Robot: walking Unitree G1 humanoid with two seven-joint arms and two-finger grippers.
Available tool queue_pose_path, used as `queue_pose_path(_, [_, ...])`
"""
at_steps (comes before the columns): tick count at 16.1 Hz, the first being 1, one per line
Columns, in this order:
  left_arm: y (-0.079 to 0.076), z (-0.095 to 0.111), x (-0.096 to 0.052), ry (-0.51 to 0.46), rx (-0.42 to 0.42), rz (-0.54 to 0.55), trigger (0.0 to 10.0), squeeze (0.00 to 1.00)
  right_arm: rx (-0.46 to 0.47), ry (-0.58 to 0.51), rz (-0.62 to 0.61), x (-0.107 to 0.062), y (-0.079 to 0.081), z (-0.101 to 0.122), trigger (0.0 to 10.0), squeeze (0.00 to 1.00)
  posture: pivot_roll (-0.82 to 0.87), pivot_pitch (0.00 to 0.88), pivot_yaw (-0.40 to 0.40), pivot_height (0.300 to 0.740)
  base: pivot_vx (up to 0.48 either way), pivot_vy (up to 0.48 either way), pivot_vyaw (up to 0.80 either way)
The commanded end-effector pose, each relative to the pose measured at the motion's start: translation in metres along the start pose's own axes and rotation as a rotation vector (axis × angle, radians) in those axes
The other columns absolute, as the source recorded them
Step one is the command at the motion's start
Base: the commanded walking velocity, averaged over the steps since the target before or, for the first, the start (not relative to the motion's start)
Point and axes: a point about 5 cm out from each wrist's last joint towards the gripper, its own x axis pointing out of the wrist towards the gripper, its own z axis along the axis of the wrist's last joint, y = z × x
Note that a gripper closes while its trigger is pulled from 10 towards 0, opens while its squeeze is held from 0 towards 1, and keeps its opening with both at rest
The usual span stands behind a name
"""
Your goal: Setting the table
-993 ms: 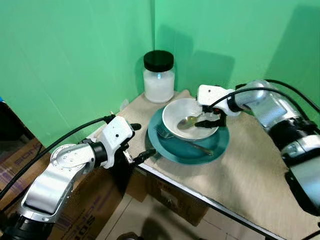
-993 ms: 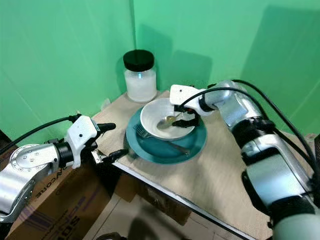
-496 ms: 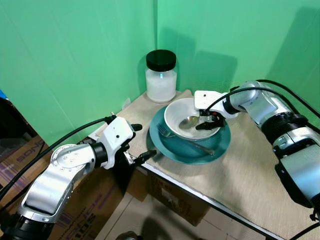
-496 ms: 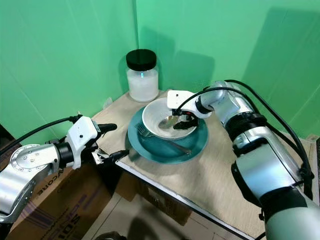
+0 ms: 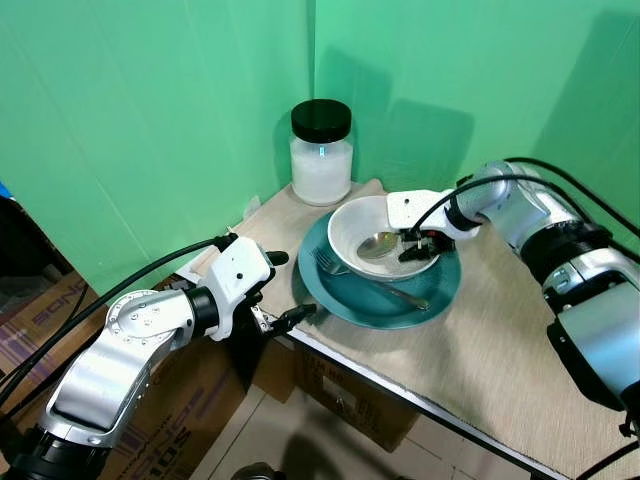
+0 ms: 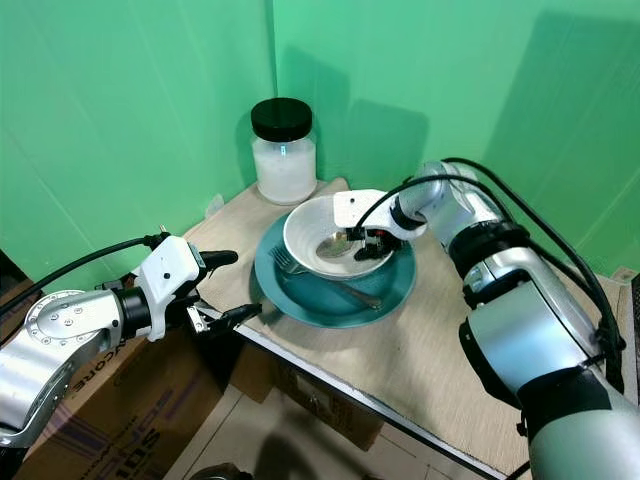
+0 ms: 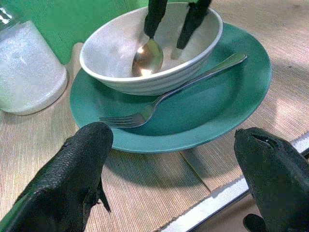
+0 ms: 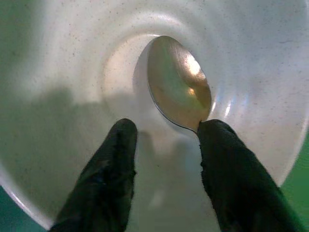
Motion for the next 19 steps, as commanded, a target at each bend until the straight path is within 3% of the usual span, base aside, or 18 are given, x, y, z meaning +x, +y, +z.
queue_pose_path(1, [-0.001,0.002,0.0,0.003,0.019,-0.014,10.0,0.0,-0.018,0.017,-0.001,-0.005,-0.004,0.002,0.0,0.0,0.07,0.0,0.01,0.74,0.0,0.0,0.0])
queue_pose_path(3, [-0.002,0.002,0.0,0.003,0.019,-0.014,10.0,0.0,-0.023,0.021,0.002,-0.006,-0.006,0.003,0.0,0.0,0.08,0.0,0.008,0.74,0.0,0.0,0.0])
queue_pose_path(4, [-0.002,0.002,0.0,0.001,0.02,-0.013,10.0,0.0,-0.028,-0.002,-0.003,-0.007,-0.007,0.006,2.3,0.0,0.08,0.0,0.006,0.74,0.0,0.0,0.0])
queue_pose_path(5, [-0.002,0.002,0.0,-0.001,0.021,-0.012,10.0,0.0,-0.036,-0.019,-0.016,-0.007,-0.009,0.01,10.0,0.0,0.08,0.0,0.005,0.74,0.0,0.0,0.0])
queue_pose_path(6, [-0.001,0.002,0.0,-0.001,0.022,-0.01,10.0,0.0,-0.044,-0.031,-0.04,-0.007,-0.011,0.013,10.0,0.0,0.07,0.0,0.006,0.74,0.0,0.0,0.0])
queue_pose_path(7, [-0.001,0.003,0.001,-0.002,0.024,-0.01,10.0,0.0,-0.031,-0.04,-0.059,-0.007,-0.013,0.015,10.0,0.31,0.08,0.0,0.005,0.74,0.0,0.0,0.0])
queue_pose_path(8, [-0.001,0.003,0.001,-0.003,0.025,-0.01,10.0,0.0,-0.022,-0.042,-0.072,-0.007,-0.014,0.016,10.0,1.0,0.08,0.0,0.005,0.74,0.0,0.0,0.0])
queue_pose_path(16, [0.003,0.006,0.003,-0.001,0.038,-0.01,10.0,0.0,-0.082,-0.023,-0.111,-0.011,-0.021,0.025,10.0,1.0,0.08,0.0,0.014,0.74,0.0,0.0,0.0])
queue_pose_path(17, [0.003,0.006,0.003,-0.001,0.04,-0.011,10.0,0.0,-0.099,-0.006,-0.115,-0.01,-0.021,0.026,10.0,0.4,0.08,0.0,0.013,0.74,0.0,0.0,0.0])
queue_pose_path(18, [0.003,0.006,0.003,-0.001,0.041,-0.012,10.0,0.0,-0.108,0.001,-0.117,-0.01,-0.022,0.026,10.0,0.09,0.08,0.0,0.014,0.74,0.0,0.0,0.0])
queue_pose_path(19, [0.003,0.006,0.003,-0.001,0.043,-0.013,10.0,0.0,-0.124,0.018,-0.122,-0.01,-0.023,0.027,10.0,0.0,0.08,0.0,0.014,0.74,0.0,0.0,0.0])
